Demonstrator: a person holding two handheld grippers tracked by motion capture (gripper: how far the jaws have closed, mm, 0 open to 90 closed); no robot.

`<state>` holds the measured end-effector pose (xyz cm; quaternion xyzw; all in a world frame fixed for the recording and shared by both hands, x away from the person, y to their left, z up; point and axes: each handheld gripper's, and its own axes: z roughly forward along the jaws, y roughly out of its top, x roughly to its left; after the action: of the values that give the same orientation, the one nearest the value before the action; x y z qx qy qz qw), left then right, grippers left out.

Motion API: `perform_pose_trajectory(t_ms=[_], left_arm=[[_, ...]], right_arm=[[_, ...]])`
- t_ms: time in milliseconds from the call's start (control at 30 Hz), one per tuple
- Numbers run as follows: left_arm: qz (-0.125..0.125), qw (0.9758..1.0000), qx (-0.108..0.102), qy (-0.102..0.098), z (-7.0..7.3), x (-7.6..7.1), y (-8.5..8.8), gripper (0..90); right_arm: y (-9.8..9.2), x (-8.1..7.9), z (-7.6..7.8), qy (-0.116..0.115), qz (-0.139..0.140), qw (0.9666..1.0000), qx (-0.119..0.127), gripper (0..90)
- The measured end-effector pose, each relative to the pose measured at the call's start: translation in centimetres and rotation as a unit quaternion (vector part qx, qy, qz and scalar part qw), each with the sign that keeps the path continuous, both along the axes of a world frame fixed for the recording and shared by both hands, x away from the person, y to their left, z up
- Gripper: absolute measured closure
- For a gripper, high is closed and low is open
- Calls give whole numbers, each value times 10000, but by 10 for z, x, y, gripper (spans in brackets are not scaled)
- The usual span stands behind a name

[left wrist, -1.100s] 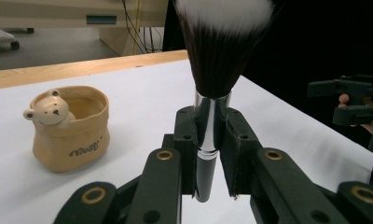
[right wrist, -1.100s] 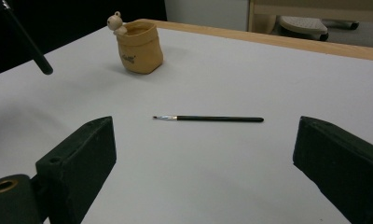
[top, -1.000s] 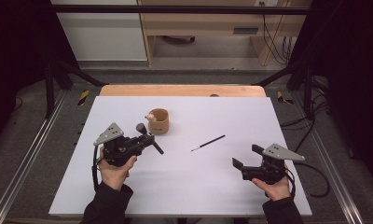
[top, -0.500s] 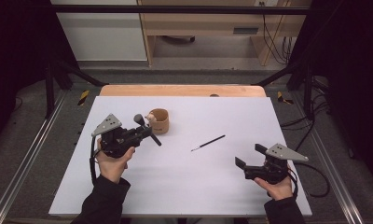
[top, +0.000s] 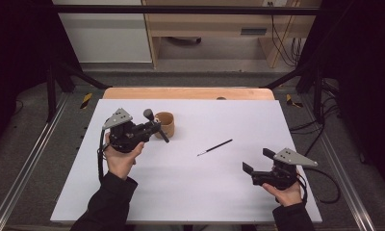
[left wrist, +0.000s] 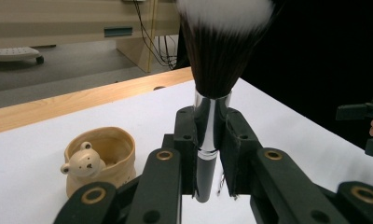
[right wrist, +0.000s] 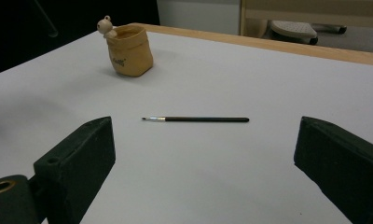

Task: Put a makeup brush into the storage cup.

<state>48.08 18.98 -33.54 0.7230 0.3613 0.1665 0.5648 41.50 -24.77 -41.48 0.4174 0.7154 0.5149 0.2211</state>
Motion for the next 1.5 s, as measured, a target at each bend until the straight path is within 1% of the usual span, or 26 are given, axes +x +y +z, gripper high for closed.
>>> perform_pose_trajectory(t_ms=[300, 467, 500, 600, 800, 967, 1133, 1267, 1333, 1500], left_arm=[[51, 10000, 44, -23, 6, 11, -2, 768], [116, 9999, 117, -34, 9, 19, -3, 768], [123, 9998, 169, -34, 10, 20, -4, 768], [166, 9996, 214, -39, 10, 25, -5, 768], [238, 9992, 320, -13, 9, 35, -8, 768], [293, 9989, 358, 25, 6, 44, -9, 768], [402, 9982, 436, 27, 3, 52, -10, 769], [467, 9980, 430, 27, 4, 58, -10, 768], [479, 9981, 385, 26, 3, 61, -11, 768], [557, 9975, 445, 5, 2, 68, -15, 768]], right_arm=[[1, 1, -1, 5, 15, 10000, -35, 56], [1, 1, -1, 4, 3, 10000, -30, 56], [1, 1, -1, 2, 3, 10000, -31, 56], [1, 1, -1, 5, 6, 10000, -28, 56], [2, 1, -2, 21, -1, 10000, -46, 55], [1, 1, -1, 19, 6, 10000, -42, 55], [1, 1, -1, 14, 20, 10000, -30, 54], [1, 1, -1, 6, 29, 10000, -28, 54], [1, 1, -1, 8, 34, 10000, -24, 54], [1, 1, -1, 4, 44, 10000, -15, 54]])
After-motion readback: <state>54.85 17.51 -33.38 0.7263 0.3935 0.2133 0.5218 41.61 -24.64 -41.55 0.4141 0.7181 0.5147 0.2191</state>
